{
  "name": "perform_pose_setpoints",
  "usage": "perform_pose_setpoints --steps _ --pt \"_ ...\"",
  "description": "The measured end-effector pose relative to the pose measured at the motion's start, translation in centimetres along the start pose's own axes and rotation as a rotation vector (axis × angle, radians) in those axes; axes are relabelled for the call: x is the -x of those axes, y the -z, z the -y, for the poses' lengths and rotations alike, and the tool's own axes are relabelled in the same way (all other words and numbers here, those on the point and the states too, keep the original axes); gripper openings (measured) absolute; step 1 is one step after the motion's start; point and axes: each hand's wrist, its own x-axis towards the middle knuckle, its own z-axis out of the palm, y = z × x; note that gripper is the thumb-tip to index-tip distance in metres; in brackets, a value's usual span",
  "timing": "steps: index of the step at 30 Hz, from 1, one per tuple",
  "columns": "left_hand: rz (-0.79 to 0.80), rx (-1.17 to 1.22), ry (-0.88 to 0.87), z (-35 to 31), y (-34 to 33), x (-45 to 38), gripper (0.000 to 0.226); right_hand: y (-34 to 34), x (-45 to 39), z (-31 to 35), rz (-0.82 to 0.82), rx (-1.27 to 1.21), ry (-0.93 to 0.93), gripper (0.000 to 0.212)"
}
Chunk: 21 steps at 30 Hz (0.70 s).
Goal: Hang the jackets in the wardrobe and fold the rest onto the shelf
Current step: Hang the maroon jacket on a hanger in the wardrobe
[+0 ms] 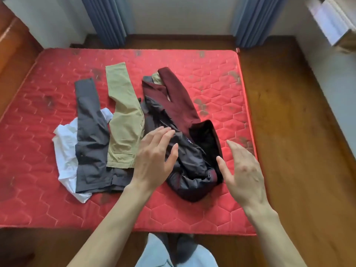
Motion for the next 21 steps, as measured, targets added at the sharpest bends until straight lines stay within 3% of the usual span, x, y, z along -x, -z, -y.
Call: perform_pose_setpoints --steps 21 --pt "0.435 0.176 -0.120 10.5 -31.9 1.1 0.034 -26.1 -0.7 -15.1 0.204 0.073 -0.486 0.048"
